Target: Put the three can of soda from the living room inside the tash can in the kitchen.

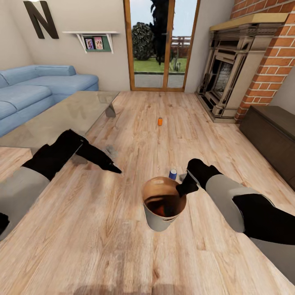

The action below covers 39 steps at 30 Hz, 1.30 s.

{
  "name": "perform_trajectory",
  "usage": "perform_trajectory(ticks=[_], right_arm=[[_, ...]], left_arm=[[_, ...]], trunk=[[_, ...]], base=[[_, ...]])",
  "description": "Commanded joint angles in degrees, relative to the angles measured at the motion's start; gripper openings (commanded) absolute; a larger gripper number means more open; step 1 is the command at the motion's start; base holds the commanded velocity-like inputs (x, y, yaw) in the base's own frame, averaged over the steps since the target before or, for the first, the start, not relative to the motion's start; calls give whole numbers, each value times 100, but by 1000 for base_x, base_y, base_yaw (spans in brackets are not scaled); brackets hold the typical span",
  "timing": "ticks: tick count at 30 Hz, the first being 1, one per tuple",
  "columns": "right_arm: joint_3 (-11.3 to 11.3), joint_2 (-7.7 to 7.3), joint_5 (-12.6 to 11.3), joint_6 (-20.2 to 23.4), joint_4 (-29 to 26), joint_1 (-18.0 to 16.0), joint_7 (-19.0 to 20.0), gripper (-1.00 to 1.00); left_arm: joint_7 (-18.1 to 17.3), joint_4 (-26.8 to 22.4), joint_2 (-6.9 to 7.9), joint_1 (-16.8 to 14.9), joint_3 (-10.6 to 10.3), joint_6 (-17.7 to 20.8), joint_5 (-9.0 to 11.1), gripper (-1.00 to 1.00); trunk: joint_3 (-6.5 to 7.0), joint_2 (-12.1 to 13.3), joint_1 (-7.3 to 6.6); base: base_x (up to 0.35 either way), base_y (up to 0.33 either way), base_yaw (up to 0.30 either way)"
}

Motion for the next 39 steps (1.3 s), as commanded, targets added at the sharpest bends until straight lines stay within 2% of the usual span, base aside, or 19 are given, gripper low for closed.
perform_trajectory(ticks=[1, 2, 4, 6, 7, 8, 9, 10, 11, 13, 14, 16, 19, 21, 24, 25, 29, 34, 39], right_arm=[[-65, -121, -163, 38, 1, 0, 24, -100], [-71, -258, -165, 38, 0, 4, 26, -100], [-101, -409, -167, 38, -2, 6, 29, -100], [-269, -792, -165, 38, -9, 13, 44, -100], [-346, -1053, -164, 38, -27, 20, 52, -100], [-373, -1192, -163, 38, -34, 23, 60, -100], [-412, -1472, -162, 38, -44, 27, 74, -100], [-424, -1610, -162, 38, -48, 29, 85, -100], [-448, -2018, -163, 38, -53, 35, 141, -100], [-454, -2281, -161, 38, -55, 39, 232, -100], [-458, -2510, -149, 38, -67, 44, 363, -100], [-449, -2820, -110, 38, -84, 55, 531, -100], [-438, -3016, -89, 38, -96, 89, 586, -100], [-432, -3144, -78, -186, -109, 304, 613, -100], [-427, -3193, -75, -426, -125, 426, 616, -100], [-424, -3228, -74, -502, -159, 467, 614, -100], [-429, -3283, -87, -535, -225, 501, 605, -100], [-470, -3309, -129, -610, -238, 514, 629, -100], [-500, -3323, -146, -918, -245, 705, 645, -100]], left_arm=[[0, 217, 110, 0, 478, -224, 6, 100], [11, 461, 178, 0, 888, -404, 8, 100], [36, 683, 224, 0, 1239, -530, 10, 100], [265, 1095, 271, 8, 1770, -806, 4, 100], [512, 1306, 276, 57, 1925, -977, 14, 100], [651, 1398, 274, 114, 1983, -1055, 19, 100], [976, 1527, 254, 289, 2067, -1202, 34, 100], [1163, 1571, 239, 400, 2100, -1286, 40, 100], [1762, 1661, 201, 758, 2222, -1616, 57, 100], [2144, 1692, 186, 970, 2327, -1811, 67, 100], [2438, 1703, 171, 1155, 2413, -1948, 86, 100], [2743, 1716, 131, 1467, 2511, -2106, 135, 100], [2908, 1711, 52, 1770, 2548, -2240, 237, 100], [3043, 1613, -130, 2023, 2565, -2351, 289, 100], [3201, 1485, -339, 2217, 2570, -2388, 303, 100], [3386, 1384, -477, 2330, 2570, -2400, 308, 100], [3677, 1278, -734, 2460, 2566, -2411, 313, 100], [3778, 1227, -814, 2490, 2572, -2380, 314, 100], [3773, 1209, -855, 2494, 2575, -2316, 323, 100]], trunk=[[0, 0, 0], [0, 0, 0], [0, 0, 0], [0, 0, 0], [0, 0, 0], [0, 0, 0], [0, 0, 0], [0, 0, 0], [0, 0, 0], [0, 0, 0], [0, 0, 0], [0, 0, 0], [0, 0, 0], [0, 0, 0], [0, 0, 0], [0, 0, 0], [0, 0, 0], [0, 0, 0], [-6, 0, 0]], base=[[0, 0, 0], [0, 0, 0], [0, 0, 0], [0, 0, 0], [0, 0, 0], [0, 0, 0], [0, 0, 0], [0, 0, 0], [0, 0, 0], [0, 0, 0], [0, 0, 0], [0, 0, 0], [0, 0, 0], [0, 0, 0], [0, 0, 0], [0, 0, 0], [0, 0, 0], [0, 0, 0], [6, 0, 0]])
